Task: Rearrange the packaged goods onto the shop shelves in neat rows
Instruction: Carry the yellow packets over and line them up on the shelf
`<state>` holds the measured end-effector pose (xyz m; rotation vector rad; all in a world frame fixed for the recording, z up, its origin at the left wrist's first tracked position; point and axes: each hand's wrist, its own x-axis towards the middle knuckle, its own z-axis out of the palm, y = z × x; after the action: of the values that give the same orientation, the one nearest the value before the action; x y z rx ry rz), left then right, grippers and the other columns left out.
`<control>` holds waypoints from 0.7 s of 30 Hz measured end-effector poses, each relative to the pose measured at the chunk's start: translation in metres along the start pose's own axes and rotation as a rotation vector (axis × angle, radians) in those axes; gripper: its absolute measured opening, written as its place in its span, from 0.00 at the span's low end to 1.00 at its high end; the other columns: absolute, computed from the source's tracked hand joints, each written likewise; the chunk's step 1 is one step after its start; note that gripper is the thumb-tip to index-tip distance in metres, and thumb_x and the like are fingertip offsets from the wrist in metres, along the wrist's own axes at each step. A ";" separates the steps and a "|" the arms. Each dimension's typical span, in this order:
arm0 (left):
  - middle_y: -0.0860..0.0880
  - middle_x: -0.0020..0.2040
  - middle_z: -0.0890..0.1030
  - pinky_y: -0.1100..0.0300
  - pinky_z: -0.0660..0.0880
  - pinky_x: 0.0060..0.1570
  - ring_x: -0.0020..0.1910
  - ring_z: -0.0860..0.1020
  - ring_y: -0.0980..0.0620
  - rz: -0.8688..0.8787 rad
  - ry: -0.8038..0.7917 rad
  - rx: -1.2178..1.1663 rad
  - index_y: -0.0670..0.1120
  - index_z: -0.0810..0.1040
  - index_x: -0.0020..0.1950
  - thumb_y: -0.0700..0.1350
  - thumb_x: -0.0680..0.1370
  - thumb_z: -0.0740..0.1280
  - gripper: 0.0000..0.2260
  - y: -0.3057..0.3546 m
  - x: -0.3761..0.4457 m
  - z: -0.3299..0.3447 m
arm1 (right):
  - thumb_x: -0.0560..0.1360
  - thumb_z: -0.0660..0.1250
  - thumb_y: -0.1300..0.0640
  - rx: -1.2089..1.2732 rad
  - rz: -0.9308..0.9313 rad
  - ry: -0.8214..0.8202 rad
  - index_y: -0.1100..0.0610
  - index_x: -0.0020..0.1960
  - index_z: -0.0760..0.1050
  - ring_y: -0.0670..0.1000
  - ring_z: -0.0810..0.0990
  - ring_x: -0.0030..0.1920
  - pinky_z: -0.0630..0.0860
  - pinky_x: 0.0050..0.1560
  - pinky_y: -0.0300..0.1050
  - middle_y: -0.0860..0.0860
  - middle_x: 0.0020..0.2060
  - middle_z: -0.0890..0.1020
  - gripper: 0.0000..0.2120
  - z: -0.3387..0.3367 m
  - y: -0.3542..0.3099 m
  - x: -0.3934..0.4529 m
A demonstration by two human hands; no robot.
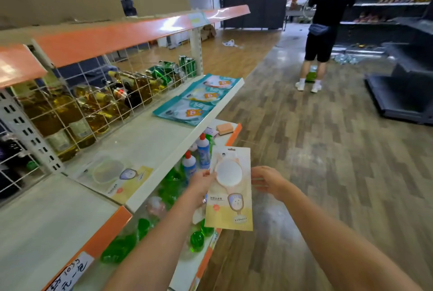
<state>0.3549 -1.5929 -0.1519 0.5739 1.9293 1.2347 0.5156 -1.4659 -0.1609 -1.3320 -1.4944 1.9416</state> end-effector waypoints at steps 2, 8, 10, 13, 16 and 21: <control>0.40 0.51 0.81 0.58 0.75 0.39 0.46 0.79 0.45 0.008 0.038 -0.017 0.38 0.78 0.55 0.42 0.79 0.65 0.09 0.005 0.009 -0.013 | 0.78 0.62 0.59 -0.063 -0.060 0.064 0.59 0.57 0.74 0.48 0.76 0.37 0.69 0.36 0.40 0.53 0.43 0.80 0.09 0.009 -0.012 0.010; 0.40 0.47 0.80 0.59 0.74 0.37 0.44 0.78 0.46 0.040 0.161 -0.087 0.40 0.78 0.53 0.42 0.79 0.65 0.07 0.016 0.027 -0.050 | 0.77 0.62 0.58 -0.446 -0.244 0.183 0.60 0.55 0.77 0.52 0.76 0.45 0.74 0.47 0.47 0.53 0.43 0.79 0.10 0.047 -0.046 0.042; 0.39 0.47 0.81 0.57 0.75 0.40 0.44 0.78 0.45 0.048 0.215 -0.094 0.41 0.79 0.50 0.42 0.79 0.65 0.06 0.020 0.035 -0.062 | 0.77 0.61 0.58 -0.531 -0.301 0.150 0.58 0.53 0.78 0.54 0.78 0.46 0.75 0.48 0.48 0.53 0.44 0.79 0.09 0.064 -0.059 0.049; 0.38 0.49 0.82 0.49 0.77 0.49 0.47 0.80 0.43 0.044 0.305 -0.121 0.43 0.78 0.45 0.43 0.79 0.66 0.06 0.026 0.045 -0.080 | 0.78 0.58 0.60 -0.709 -0.403 0.081 0.60 0.58 0.77 0.57 0.78 0.51 0.71 0.48 0.44 0.58 0.51 0.80 0.12 0.092 -0.083 0.058; 0.40 0.47 0.82 0.54 0.76 0.44 0.45 0.80 0.44 0.039 0.409 -0.167 0.42 0.79 0.45 0.43 0.79 0.65 0.06 0.033 0.050 -0.102 | 0.79 0.58 0.60 -0.830 -0.513 0.001 0.61 0.61 0.75 0.59 0.77 0.57 0.72 0.53 0.45 0.60 0.57 0.79 0.13 0.122 -0.104 0.071; 0.43 0.48 0.82 0.53 0.77 0.49 0.48 0.81 0.43 -0.006 0.606 -0.164 0.42 0.79 0.51 0.46 0.79 0.64 0.08 0.035 0.051 -0.148 | 0.78 0.58 0.59 -0.931 -0.655 -0.160 0.57 0.63 0.75 0.56 0.76 0.61 0.71 0.57 0.43 0.56 0.61 0.78 0.15 0.177 -0.128 0.096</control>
<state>0.2057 -1.6242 -0.1023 0.1054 2.2727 1.6795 0.2880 -1.4453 -0.0916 -0.7532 -2.6506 0.9515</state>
